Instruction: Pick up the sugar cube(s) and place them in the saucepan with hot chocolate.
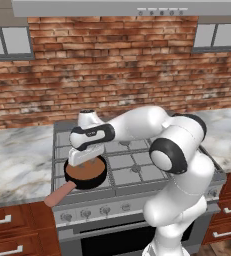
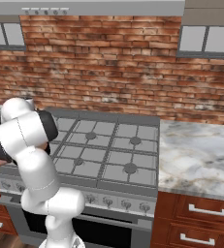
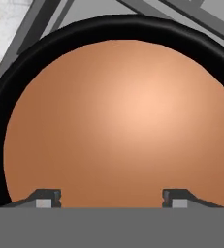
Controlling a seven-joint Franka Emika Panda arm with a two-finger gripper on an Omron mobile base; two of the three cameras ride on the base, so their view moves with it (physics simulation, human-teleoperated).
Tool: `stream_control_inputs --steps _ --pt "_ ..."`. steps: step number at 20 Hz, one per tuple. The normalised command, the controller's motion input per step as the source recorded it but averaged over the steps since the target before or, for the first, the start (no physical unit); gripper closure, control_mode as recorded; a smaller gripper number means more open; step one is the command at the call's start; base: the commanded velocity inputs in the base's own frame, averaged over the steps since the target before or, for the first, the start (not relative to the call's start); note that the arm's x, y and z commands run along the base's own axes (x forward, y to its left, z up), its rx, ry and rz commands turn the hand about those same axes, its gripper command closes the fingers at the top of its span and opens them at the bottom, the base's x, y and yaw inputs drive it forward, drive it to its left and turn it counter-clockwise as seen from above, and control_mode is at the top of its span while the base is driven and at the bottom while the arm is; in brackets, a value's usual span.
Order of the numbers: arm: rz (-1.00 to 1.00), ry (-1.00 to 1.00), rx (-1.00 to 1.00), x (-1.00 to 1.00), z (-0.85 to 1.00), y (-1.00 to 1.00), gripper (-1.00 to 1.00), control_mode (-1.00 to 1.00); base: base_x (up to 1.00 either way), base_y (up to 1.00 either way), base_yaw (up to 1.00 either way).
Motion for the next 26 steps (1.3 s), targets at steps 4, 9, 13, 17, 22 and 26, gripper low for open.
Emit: stream_control_inputs --steps 4,9,13,17,22,26 --pt "0.0 -0.07 0.0 -0.05 0.11 -0.18 -1.0 -1.0 0.0 0.0 0.0" --pt "0.0 -0.12 0.0 -0.27 0.45 -0.15 -1.0 -1.0 0.0 0.0 0.0" --pt "0.0 -0.18 0.02 -0.54 0.51 -0.22 -1.0 -1.0 0.0 0.0 0.0" --pt "0.0 -0.2 0.03 -0.51 0.41 -0.18 -1.0 -1.0 0.0 0.0 0.0" --pt "0.0 -0.13 0.05 -0.04 0.22 -0.1 -1.0 -1.0 0.0 0.0 0.0" --pt "0.0 -0.03 0.02 0.0 0.04 -0.07 -1.0 -1.0 0.0 0.0 0.0"
